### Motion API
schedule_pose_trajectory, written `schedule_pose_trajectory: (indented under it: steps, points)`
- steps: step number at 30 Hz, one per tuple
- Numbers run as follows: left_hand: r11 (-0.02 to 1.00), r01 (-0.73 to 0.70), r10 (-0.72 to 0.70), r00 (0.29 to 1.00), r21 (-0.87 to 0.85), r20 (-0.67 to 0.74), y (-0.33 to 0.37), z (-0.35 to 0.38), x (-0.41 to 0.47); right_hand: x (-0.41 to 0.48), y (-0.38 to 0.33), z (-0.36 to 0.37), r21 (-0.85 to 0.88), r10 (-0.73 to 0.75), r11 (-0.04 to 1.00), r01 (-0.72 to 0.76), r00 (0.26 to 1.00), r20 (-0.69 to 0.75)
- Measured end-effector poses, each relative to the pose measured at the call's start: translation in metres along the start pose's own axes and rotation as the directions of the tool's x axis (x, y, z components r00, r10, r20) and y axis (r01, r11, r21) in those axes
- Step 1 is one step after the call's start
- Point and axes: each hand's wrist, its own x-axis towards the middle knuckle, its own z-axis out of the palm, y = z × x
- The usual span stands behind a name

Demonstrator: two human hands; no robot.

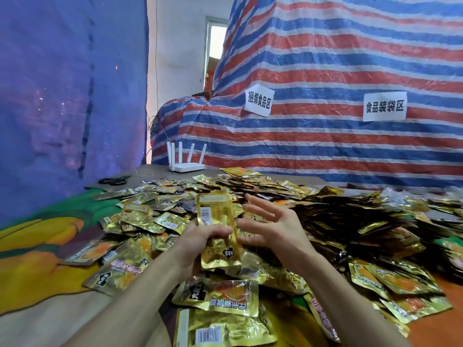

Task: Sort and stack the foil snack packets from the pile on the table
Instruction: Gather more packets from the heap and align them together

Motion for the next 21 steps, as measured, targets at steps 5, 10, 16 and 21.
schedule_pose_trajectory:
  steps: [5,10,16,21]
  points:
    - [0.944,-0.132,0.105,0.989,0.303,0.104,-0.006,0.003,0.001,-0.005,-0.005,0.005,-0.314,-0.12,0.937,0.15,0.986,0.112]
    - [0.892,-0.193,0.116,0.972,0.408,0.206,-0.006,0.004,0.001,-0.01,-0.012,0.006,-0.41,-0.126,0.896,0.172,0.983,0.136]
    - [0.777,-0.294,0.162,0.948,0.557,0.274,-0.003,0.009,-0.003,-0.013,-0.028,0.002,-0.628,-0.168,0.732,0.266,0.963,0.211]
    - [0.56,-0.421,0.208,0.905,0.713,0.37,0.002,0.015,-0.005,-0.013,-0.032,-0.004,-0.65,-0.079,0.714,0.26,0.952,0.295]
